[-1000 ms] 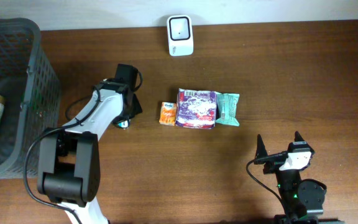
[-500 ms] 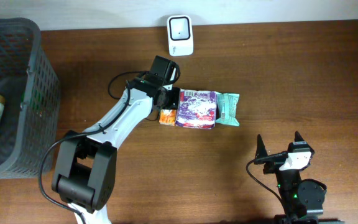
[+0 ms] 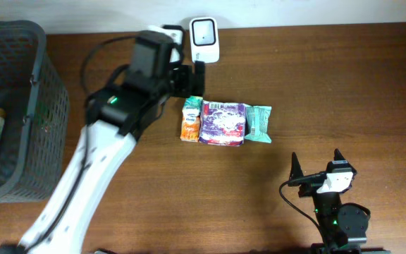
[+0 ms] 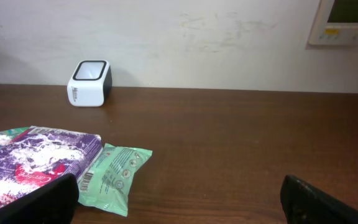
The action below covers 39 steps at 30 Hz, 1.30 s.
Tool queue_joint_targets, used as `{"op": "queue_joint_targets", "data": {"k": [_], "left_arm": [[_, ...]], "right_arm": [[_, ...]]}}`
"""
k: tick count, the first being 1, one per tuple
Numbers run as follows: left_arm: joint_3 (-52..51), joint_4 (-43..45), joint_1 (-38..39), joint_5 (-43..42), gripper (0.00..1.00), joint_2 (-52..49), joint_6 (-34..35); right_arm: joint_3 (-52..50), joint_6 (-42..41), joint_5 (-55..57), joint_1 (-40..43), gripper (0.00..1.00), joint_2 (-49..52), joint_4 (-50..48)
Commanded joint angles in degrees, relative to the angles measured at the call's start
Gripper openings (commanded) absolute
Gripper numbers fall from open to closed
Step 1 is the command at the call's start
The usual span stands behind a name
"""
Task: Scan the item barcode
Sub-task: 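Reach the left gripper into the basket and grasp the white bamboo-print tube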
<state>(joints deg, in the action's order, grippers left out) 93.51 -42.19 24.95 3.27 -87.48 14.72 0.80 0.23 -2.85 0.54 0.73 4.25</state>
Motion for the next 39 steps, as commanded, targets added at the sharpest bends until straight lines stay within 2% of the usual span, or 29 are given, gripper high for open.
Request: {"op": "queue_joint_targets", "data": {"k": [1, 3, 6, 7, 9, 10, 11, 13, 14, 16, 21, 23, 30, 32, 33, 36, 39], "left_arm": [[0.68, -1.4, -1.81, 18.86, 0.99, 8.26, -0.33], [0.68, -1.38, -4.48, 23.93, 0.99, 11.45, -0.31], [0.7, -0.96, -13.81, 22.14, 1.0, 15.96, -0.33], [0.74, -0.63, -16.35, 20.22, 0.99, 16.41, -0.33], [2.36, 0.61, -25.73, 9.73, 0.99, 16.74, -3.06], [2.45, 2.12, -28.39, 9.2, 0.99, 16.74, -4.48], [2.43, 3.8, -30.34, 9.97, 0.99, 16.65, -6.05], [2.43, 7.19, -34.86, 11.8, 0.99, 15.47, -15.08], [2.43, 7.63, -36.98, 13.33, 0.99, 14.23, -22.56], [2.08, 6.34, -39.17, 17.22, 0.99, 11.89, -29.09], [-0.09, 3.19, -44.15, 32.46, 0.99, 2.51, -29.86], [-0.44, 0.11, -46.49, 34.53, 0.99, -1.4, -29.83], [-0.66, -5.07, -54.4, 21.16, 0.99, -8.31, -30.75], [-0.66, -6.88, -56.48, 15.89, 0.89, -10.36, -36.76], [-0.68, -6.91, -57.18, 14.84, 0.87, -11.3, -37.18], [-0.7, -6.75, -57.75, 13.97, 0.97, -13.68, -37.22], [-0.7, -6.27, -57.77, 10.64, 0.95, -16.04, -37.22]], "right_arm": [[-0.48, 0.37, -0.31, -0.57, 0.99, -0.31, 0.02], [-0.48, 0.37, -0.31, -0.57, 0.99, -0.31, 0.02], [-0.48, 0.35, -0.31, -0.57, 0.99, -0.31, 0.02], [-0.48, 0.37, -0.28, -0.57, 0.99, -0.31, 0.02], [-0.48, 0.37, -0.31, -0.57, 0.99, -0.31, 0.02], [-0.48, 0.35, -0.31, -0.57, 0.99, -0.31, 0.02], [-0.48, 0.37, -0.31, -0.57, 0.99, -0.31, 0.02], [-0.48, 0.37, -0.31, -0.57, 0.99, -0.31, 0.02], [-0.48, 0.37, -0.31, -0.57, 0.99, -0.31, 0.02], [-0.48, 0.35, -0.31, -0.57, 0.99, -0.31, 0.02], [-0.48, 0.37, -0.31, -0.57, 0.99, -0.31, 0.02], [-0.48, 0.37, -0.31, -0.57, 0.99, -0.31, 0.02], [-0.48, 0.37, -0.31, -0.57, 0.99, -0.31, 0.02], [-0.48, 0.37, -0.31, -0.57, 0.99, -0.31, 0.02], [-0.48, 0.35, -0.31, -0.57, 0.99, -0.31, 0.02], [-0.48, 0.37, -0.31, -0.57, 0.99, -0.31, 0.02], [-0.48, 0.37, -0.31, -0.57, 0.99, -0.31, 0.02]]}}
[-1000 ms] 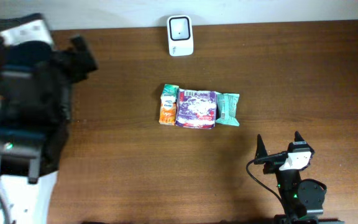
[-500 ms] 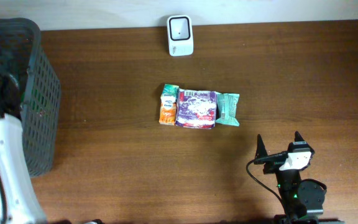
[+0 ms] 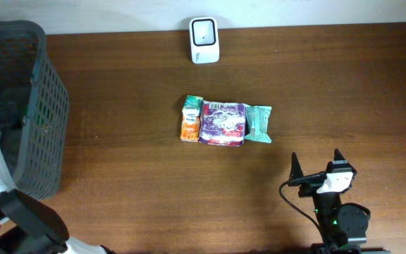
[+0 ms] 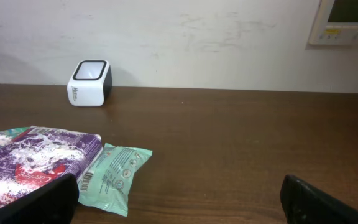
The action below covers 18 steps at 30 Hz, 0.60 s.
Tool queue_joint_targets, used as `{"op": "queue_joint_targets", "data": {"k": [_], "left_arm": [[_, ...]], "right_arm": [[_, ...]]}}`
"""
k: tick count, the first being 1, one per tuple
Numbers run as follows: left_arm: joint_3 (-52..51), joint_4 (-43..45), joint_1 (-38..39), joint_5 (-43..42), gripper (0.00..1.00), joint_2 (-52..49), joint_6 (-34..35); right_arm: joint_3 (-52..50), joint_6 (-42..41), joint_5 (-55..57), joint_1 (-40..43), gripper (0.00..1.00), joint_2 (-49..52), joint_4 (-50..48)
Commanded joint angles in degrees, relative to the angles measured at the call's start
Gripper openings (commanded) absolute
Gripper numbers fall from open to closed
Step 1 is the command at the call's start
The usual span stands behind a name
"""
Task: Scan the item barcode
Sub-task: 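Reach the left gripper into the basket and grasp the white bamboo-print tube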
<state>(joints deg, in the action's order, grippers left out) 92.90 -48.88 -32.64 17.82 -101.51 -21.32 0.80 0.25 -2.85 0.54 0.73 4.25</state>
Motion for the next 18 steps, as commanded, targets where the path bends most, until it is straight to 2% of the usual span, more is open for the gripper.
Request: {"op": "queue_joint_targets", "data": {"k": [1, 2, 4, 6, 7, 8, 12, 16, 18], "left_arm": [[-0.09, 0.74, -0.17, -3.91, 0.95, -2.89, -1.55], [-0.09, 1.18, -0.17, -3.13, 0.95, -3.78, -1.55], [-0.09, 1.66, -0.17, -1.57, 0.85, -5.38, -4.55], [-0.09, 1.64, -0.17, -1.55, 0.87, -6.6, -9.94], [-0.09, 1.86, -0.17, -1.55, 0.94, -7.28, -11.58], [-0.09, 2.47, -0.24, -1.51, 0.96, -7.93, -12.83], [-0.09, 5.22, -2.03, 2.4, 0.94, -9.29, -15.19], [-0.09, 5.11, -5.01, 2.51, 0.88, -10.82, -15.65], [-0.09, 5.11, -5.68, 2.51, 0.89, -11.76, -16.06]], "right_arm": [[-0.48, 0.33, -0.31, -0.57, 0.99, -0.31, 0.02], [-0.48, 0.33, -0.31, -0.57, 0.99, -0.31, 0.02], [-0.48, 0.33, -0.31, -0.57, 0.99, -0.31, 0.02], [-0.48, 0.33, -0.31, -0.57, 0.99, -0.31, 0.02], [-0.48, 0.33, -0.31, -0.57, 0.99, -0.31, 0.02], [-0.48, 0.33, -0.31, -0.57, 0.99, -0.31, 0.02], [-0.48, 0.35, -0.31, -0.57, 0.99, -0.31, 0.02], [-0.48, 0.35, -0.31, -0.57, 0.99, -0.31, 0.02], [-0.48, 0.35, -0.31, -0.57, 0.99, -0.31, 0.02]]}}
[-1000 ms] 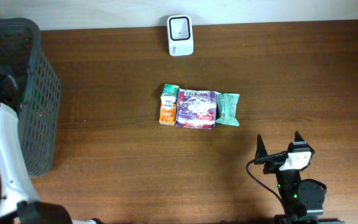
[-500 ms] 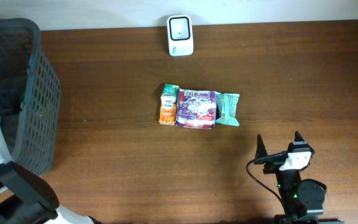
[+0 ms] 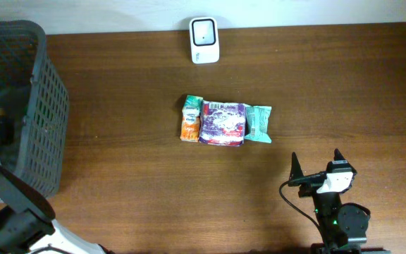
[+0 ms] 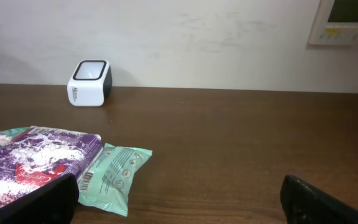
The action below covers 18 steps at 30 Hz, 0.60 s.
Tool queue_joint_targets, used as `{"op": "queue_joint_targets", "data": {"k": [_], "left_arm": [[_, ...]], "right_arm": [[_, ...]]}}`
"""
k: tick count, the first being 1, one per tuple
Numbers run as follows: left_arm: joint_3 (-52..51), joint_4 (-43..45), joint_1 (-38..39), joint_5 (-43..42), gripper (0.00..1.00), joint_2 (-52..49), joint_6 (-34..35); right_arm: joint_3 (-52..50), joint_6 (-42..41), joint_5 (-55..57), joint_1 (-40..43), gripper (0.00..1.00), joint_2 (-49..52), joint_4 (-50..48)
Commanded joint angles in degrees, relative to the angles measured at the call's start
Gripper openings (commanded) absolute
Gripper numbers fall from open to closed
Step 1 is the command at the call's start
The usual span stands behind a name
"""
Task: Scan the item barcode
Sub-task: 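Reach the left gripper into the basket and grasp the white bamboo-print tube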
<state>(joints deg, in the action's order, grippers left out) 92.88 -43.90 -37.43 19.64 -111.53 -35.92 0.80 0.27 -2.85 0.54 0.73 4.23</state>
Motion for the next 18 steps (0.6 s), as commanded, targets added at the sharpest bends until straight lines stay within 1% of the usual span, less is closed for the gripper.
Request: {"op": "queue_joint_targets", "data": {"k": [1, 3, 8, 10, 11, 13, 14, 15, 18], "left_arm": [[-0.07, -0.11, -0.87, 0.7, 0.91, -2.16, -2.67], [-0.07, -0.07, -0.87, 0.76, 0.92, -3.15, -4.94], [-0.07, 1.95, -0.87, 5.95, 0.84, -6.95, -4.87], [-0.07, 3.08, -0.83, 6.84, 0.84, -7.74, -4.87], [-0.07, 3.93, -0.83, 7.23, 0.79, -8.26, -4.85], [-0.07, 4.48, -0.83, 8.94, 0.76, -8.98, -4.81], [-0.07, 5.27, -0.83, 10.67, 0.74, -9.55, -3.96], [-0.07, 6.08, -0.83, 11.67, 0.74, -10.21, -3.06], [-0.07, 7.98, -0.83, 10.88, 0.73, -11.39, -0.48]], "right_arm": [[-0.48, 0.31, -0.31, -0.57, 0.99, -0.31, 0.04], [-0.48, 0.33, -0.31, -0.57, 0.99, -0.31, 0.04], [-0.48, 0.33, -0.31, -0.57, 0.99, -0.31, 0.04], [-0.48, 0.33, -0.31, -0.57, 0.99, -0.31, 0.04], [-0.48, 0.31, -0.31, -0.57, 0.99, -0.31, 0.04], [-0.48, 0.31, -0.31, -0.57, 0.99, -0.31, 0.04], [-0.48, 0.31, -0.31, -0.57, 0.99, -0.31, 0.04], [-0.48, 0.31, -0.31, -0.57, 0.99, -0.31, 0.04], [-0.48, 0.31, -0.31, -0.57, 0.99, -0.31, 0.04]]}}
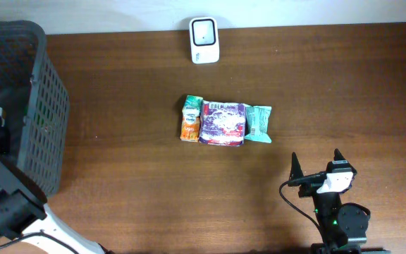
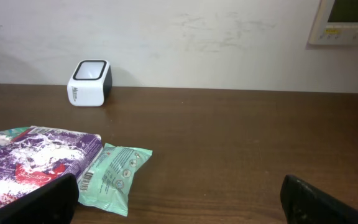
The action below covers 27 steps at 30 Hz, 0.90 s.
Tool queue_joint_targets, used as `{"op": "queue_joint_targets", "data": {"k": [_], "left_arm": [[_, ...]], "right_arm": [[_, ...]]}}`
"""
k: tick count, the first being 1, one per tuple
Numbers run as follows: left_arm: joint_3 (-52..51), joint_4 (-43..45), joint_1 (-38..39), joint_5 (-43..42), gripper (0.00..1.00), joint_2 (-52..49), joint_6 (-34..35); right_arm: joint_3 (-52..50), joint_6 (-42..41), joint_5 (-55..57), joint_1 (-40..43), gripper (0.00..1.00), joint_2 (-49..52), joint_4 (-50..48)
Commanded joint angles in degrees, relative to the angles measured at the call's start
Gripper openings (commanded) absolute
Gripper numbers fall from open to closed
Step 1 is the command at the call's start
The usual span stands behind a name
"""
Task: Scan the item barcode
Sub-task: 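Reach the left gripper into the basket and grasp the white bamboo-print tube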
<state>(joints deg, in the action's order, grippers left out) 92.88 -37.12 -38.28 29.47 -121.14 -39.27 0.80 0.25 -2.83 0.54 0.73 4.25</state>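
Note:
The white barcode scanner stands at the table's far edge, also seen as a scanner by the wall. Mid-table lie an orange carton, a purple pack and a green pack side by side. The green pack shows a barcode on its near end. My right gripper rests open near the front edge, nothing between its fingers. My left arm is at the far left over the basket; its gripper is hidden.
A dark mesh basket fills the left side of the table. A wall runs behind the scanner, with a white panel at the upper right. Bare brown tabletop lies to the right of the packs.
The left arm has shifted slightly at the left edge over the basket. The packs, the scanner and the right gripper are where they were.
At first the left arm reached across the table, its gripper between the scanner and the orange carton. By the second moment it was at the far left over the basket, and it has stayed there. The right arm has not moved.

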Motion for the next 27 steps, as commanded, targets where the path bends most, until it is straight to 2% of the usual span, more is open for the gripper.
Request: {"op": "queue_joint_targets", "data": {"k": [1, 4, 5, 8, 12, 13, 15, 16, 17, 20, 23, 27], "left_arm": [[-0.07, 1.31, 0.02, -0.85, 0.74, -1.86, 2.84], [-0.07, 1.4, -0.02, -7.69, 0.73, -1.99, 2.86], [-0.07, 1.62, -0.02, -7.65, 0.72, -2.14, 2.84], [-0.07, 1.66, -0.31, -7.65, 0.58, -3.37, 4.83], [-0.07, -0.02, -0.61, -7.67, 0.58, -6.45, 5.05], [-0.07, -0.46, -0.61, -7.69, 0.54, -6.93, 5.03], [-0.07, -1.49, -0.61, -7.69, 0.42, -7.28, 5.03], [-0.07, -2.01, -0.61, -7.69, 0.34, -7.3, 5.03], [-0.07, -2.82, -0.61, -7.69, 0.2, -7.28, 5.03], [-0.07, -5.07, -0.2, -8.17, 0.0, -7.28, 5.25], [0.0, -7.04, 1.25, -9.38, 0.0, -6.32, 7.93], [1.11, -7.13, 4.37, -9.4, 0.0, 0.46, 19.21]], "right_arm": [[-0.48, 0.35, -0.33, -0.57, 0.99, -0.31, 0.02], [-0.48, 0.33, -0.31, -0.57, 0.99, -0.31, 0.02], [-0.48, 0.33, -0.33, -0.57, 0.99, -0.31, 0.02], [-0.48, 0.35, -0.33, -0.57, 0.99, -0.31, 0.02], [-0.48, 0.35, -0.33, -0.57, 0.99, -0.31, 0.02], [-0.48, 0.33, -0.33, -0.57, 0.99, -0.31, 0.02], [-0.48, 0.35, -0.33, -0.57, 0.99, -0.31, 0.02], [-0.48, 0.35, -0.33, -0.57, 0.99, -0.31, 0.02], [-0.48, 0.33, -0.31, -0.57, 0.99, -0.31, 0.02], [-0.48, 0.33, -0.33, -0.57, 0.99, -0.31, 0.02], [-0.48, 0.33, -0.33, -0.57, 0.99, -0.31, 0.02], [-0.48, 0.35, -0.33, -0.57, 0.99, -0.31, 0.02]]}}
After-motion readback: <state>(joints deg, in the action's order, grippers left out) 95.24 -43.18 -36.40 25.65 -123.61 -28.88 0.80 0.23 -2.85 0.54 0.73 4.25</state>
